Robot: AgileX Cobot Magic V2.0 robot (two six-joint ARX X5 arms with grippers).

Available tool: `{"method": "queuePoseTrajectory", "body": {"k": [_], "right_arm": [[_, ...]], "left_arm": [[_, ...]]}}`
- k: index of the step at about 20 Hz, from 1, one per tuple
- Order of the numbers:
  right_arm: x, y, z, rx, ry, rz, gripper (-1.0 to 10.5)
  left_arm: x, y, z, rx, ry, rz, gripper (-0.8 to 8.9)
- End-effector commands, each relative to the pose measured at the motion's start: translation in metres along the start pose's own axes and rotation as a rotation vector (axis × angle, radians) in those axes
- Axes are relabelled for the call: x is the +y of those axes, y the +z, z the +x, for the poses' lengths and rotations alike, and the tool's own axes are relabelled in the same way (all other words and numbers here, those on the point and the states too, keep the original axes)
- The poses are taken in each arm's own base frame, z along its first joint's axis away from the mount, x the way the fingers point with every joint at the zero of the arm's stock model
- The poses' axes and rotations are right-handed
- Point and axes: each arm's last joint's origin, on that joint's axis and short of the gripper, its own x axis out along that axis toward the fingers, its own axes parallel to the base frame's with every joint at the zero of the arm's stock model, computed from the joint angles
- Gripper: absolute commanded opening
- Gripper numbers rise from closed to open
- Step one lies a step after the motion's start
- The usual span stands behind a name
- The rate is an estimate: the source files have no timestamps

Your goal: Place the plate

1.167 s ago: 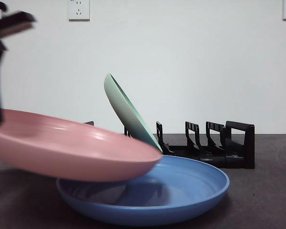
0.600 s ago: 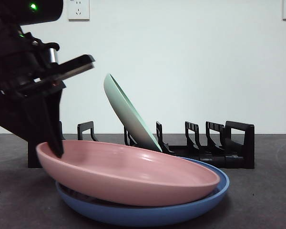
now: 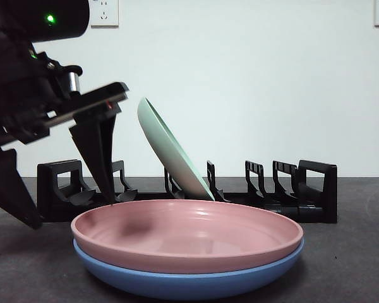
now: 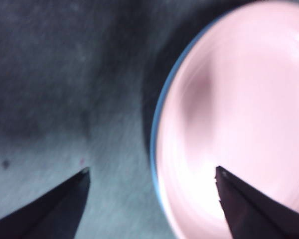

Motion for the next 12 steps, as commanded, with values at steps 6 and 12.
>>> {"method": "queuePoseTrajectory", "body": {"k": [6,12], "right_arm": [[0.003,0.004,0.004,0.017,0.021,-0.004,2.4],[0.017,0.019,0.035,0.09,0.198,-0.002,3.2]], "left_arm": [[-0.003,-0.016,-0.111,-0.266,-0.135,0.266,4.21],[0.035,-0.062,-0.18,-0.473,0.039,0.231,4.21]]}}
